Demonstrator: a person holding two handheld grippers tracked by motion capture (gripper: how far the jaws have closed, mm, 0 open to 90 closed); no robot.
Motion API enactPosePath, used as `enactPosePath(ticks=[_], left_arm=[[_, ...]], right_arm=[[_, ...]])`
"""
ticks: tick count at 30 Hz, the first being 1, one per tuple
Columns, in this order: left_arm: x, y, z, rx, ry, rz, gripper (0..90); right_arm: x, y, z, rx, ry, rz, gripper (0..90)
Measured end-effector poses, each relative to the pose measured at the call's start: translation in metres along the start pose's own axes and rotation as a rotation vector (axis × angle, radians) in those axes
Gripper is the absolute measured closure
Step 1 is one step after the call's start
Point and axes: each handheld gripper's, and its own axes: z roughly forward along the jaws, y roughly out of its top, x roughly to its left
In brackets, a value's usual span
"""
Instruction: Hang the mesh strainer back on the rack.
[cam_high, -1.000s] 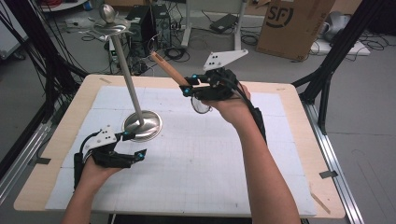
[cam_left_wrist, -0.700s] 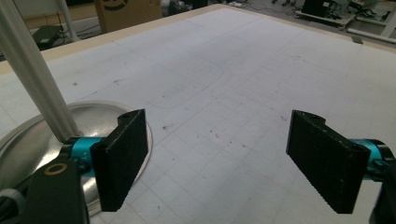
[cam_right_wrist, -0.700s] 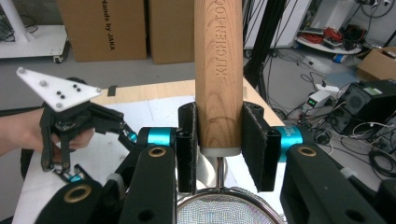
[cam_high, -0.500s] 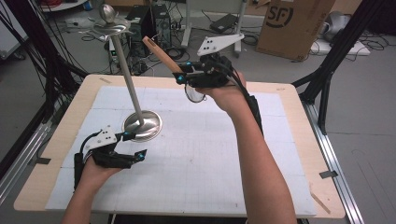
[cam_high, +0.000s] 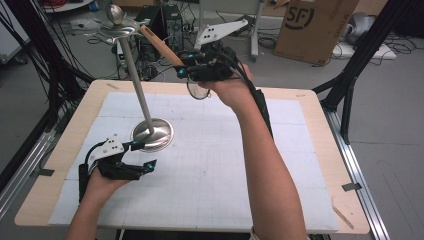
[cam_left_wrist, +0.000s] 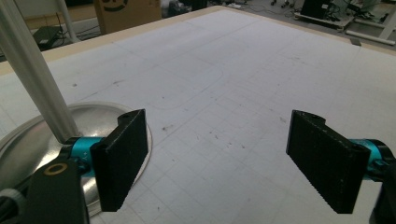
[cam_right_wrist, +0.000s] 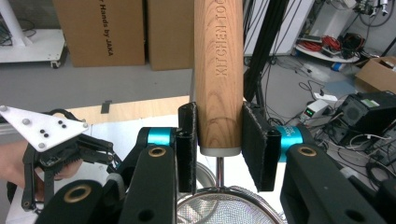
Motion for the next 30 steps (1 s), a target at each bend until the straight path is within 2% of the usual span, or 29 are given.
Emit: enactPosePath(ticks=[4,15,21,30], left_arm=[[0.000,0.000,0.000,-0.001,0.000,0.000,21.3],[0.000,0.000,0.000,-0.001,0.000,0.004,21.3],[0.000,0.000,0.000,0.002,-0.002,0.007,21.3],[0.000,0.000,0.000,-0.001,-0.008,-0.003,21.3]], right_arm=[[0.000,-0.002,0.008,0.026,-0.004,-0.003,68.2],[-0.004,-0.005,0.021,0.041,-0.005,0.028,68.1],[-0.008,-0.004,0.030,0.068,-0.011,0.036,68.0],[-0.007,-0.003,0.053,0.100,0.002,0.034,68.0]])
